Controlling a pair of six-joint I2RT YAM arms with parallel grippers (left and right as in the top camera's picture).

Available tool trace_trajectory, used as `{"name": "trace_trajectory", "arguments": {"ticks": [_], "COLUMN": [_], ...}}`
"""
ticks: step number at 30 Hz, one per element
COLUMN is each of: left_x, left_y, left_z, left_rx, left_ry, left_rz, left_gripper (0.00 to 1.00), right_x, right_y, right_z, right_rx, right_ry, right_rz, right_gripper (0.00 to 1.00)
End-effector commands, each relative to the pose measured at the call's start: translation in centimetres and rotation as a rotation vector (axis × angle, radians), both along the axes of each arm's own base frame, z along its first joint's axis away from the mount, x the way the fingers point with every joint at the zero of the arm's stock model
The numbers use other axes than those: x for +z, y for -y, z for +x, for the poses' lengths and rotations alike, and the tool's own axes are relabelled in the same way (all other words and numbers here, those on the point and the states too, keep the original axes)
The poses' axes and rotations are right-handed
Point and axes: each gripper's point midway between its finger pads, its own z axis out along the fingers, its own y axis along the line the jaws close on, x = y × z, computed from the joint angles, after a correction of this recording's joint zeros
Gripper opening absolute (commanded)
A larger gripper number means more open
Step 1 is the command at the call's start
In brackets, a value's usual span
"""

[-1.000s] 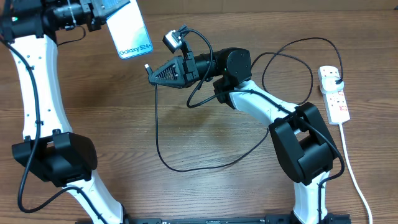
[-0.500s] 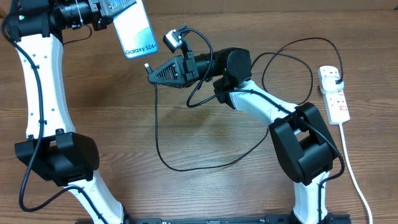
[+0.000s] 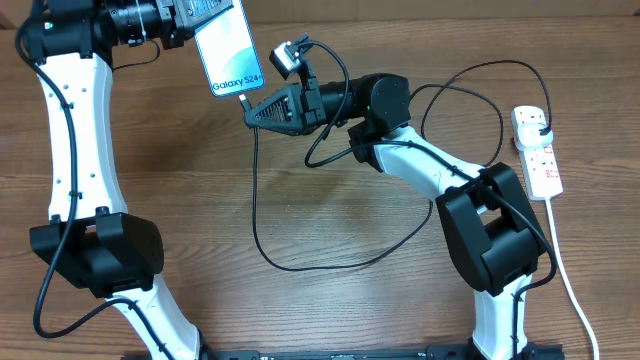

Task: Plug charger to phone and switch on socket
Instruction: 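Lift the cable plug with the right gripper toward the phone's bottom, then align and push the plug into the phone's bottom port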

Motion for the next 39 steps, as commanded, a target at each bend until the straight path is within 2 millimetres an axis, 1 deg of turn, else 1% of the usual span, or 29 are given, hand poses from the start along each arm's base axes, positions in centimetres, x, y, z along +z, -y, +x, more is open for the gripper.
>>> {"name": "trace_trajectory", "arguments": {"ticks": [1, 13, 23, 31, 35, 39], "left_x": [0.7, 0.4, -0.1, 0.0, -0.2, -0.2], "left_y": [0.2, 0.7, 1.5, 1.3, 0.9, 0.8], "left_z": [-0.3, -0.5, -0.1, -0.1, 0.3, 0.3], "left_rx": [-0.021, -0.026, 0.002, 0.009, 0.043, 0.048], "left_ry": [0.035, 0.008, -0.048, -0.064, -0.107, -0.112], "left_rz": [-0.002, -0.005, 0.006, -0.001, -0.005, -0.007], "left_gripper": [0.04, 0.04, 0.04, 0.04, 0.04, 0.04], "right_x": [1.0, 1.0, 1.0, 0.9, 0.9, 0.9], "right_y": [0.4, 0.4, 0.4, 0.4, 0.4, 0.4], "right_z": [0.5, 0.5, 0.5, 0.4, 0.4, 0.4], "right_rx": [-0.028, -0.029, -0.029, -0.027, -0.023, -0.024], "right_ry": [0.029, 0.032, 0.036, 0.037, 0.038, 0.038], "right_rz": [0.027, 0.028, 0.029, 0.027, 0.024, 0.025], "right_gripper": [0.04, 0.04, 0.04, 0.04, 0.04, 0.04]}}
